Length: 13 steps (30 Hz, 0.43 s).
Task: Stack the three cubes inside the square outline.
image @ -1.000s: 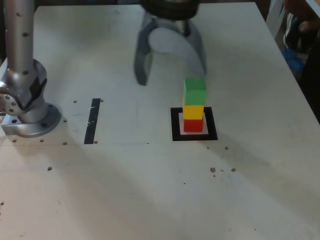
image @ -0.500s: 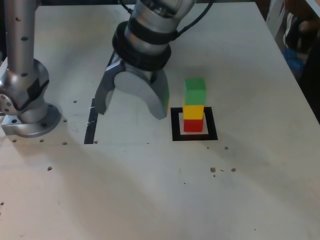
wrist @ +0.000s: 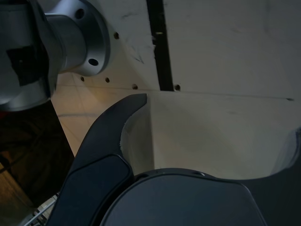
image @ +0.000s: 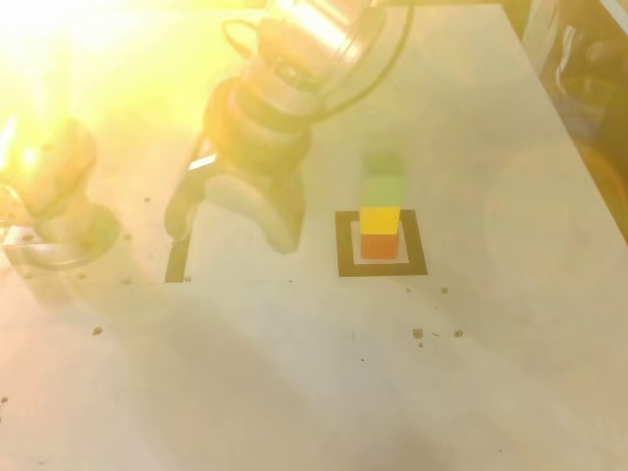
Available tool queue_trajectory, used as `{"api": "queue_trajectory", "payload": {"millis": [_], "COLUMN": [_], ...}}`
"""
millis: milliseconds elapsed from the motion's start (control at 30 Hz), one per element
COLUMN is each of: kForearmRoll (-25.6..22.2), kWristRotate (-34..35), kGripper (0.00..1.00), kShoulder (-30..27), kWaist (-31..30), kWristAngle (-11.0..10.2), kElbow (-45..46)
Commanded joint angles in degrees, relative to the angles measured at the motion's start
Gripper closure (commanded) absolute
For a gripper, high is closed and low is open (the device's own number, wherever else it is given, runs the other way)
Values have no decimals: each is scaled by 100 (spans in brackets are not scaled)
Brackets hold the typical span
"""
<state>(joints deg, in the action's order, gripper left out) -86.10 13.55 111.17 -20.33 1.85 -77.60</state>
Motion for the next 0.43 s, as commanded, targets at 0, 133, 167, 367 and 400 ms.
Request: {"api": "queue_trajectory", "payload": {"millis": [0,133,167,367,400], "kForearmRoll": [93,179,204,504,543], "kWristRotate": [-1,-2,-2,-2,-2], "kGripper": [0,0,0,0,0], "kShoulder": [-90,-130,-147,-341,-364], "kWaist": [2,2,2,2,2], "kWristAngle": [-16,-60,-70,-133,-142], "kElbow": [144,422,487,903,954]}}
